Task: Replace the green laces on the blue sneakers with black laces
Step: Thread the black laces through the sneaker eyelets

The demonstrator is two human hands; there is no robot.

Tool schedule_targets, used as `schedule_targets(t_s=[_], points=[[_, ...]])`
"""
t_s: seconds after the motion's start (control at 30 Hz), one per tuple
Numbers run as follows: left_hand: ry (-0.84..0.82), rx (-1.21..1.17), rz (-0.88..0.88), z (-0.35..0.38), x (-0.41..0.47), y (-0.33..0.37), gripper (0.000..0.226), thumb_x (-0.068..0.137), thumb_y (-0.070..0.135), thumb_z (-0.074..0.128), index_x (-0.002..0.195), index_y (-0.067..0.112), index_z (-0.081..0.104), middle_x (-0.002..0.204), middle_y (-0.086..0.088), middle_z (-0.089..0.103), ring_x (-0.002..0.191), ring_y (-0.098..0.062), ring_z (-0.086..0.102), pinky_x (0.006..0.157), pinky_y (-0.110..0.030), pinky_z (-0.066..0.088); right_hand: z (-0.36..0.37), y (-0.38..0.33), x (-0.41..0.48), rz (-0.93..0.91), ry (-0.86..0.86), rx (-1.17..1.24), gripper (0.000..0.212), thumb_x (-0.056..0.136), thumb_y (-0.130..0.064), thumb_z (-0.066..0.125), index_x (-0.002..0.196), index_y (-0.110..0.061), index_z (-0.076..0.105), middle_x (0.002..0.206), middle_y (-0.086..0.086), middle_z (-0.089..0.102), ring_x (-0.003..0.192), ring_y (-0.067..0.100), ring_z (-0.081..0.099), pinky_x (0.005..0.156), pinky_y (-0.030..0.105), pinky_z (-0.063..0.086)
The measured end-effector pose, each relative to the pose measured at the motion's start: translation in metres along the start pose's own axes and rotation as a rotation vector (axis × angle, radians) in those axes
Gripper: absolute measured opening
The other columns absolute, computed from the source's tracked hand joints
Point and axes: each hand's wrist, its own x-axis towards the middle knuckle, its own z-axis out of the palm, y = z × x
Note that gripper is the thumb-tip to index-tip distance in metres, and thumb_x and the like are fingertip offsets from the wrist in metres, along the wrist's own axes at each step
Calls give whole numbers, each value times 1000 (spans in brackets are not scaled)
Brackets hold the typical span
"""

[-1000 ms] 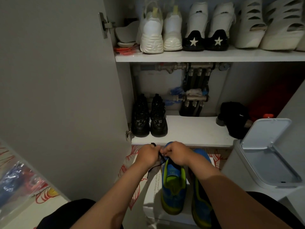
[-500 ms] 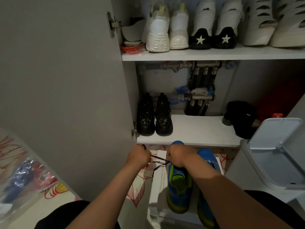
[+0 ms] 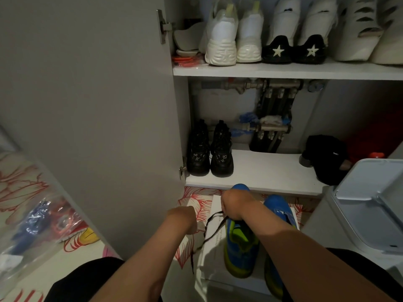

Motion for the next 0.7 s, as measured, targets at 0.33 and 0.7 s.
schedule_targets(t_s=[0.33,0.7], points=[[-67,-357,258,-30,-2,25,28,92,12,59,119,7,66,111,-10,71,89,-22,71,81,-37,59,-20,12,-13,45,173,1106,18,86,-10,67,102,-18,65,81,2,77,73,4,69,70,17,53],[295,-1166,436,-58,-34,60,33,97,11,51,126,20,64,114,-4,67,100,-15,61,83,-30,48,-50,28,-67,50,354,1508,20,95,-9,60,115,-12,58,80,0,76,36,5,40,36,18,32]])
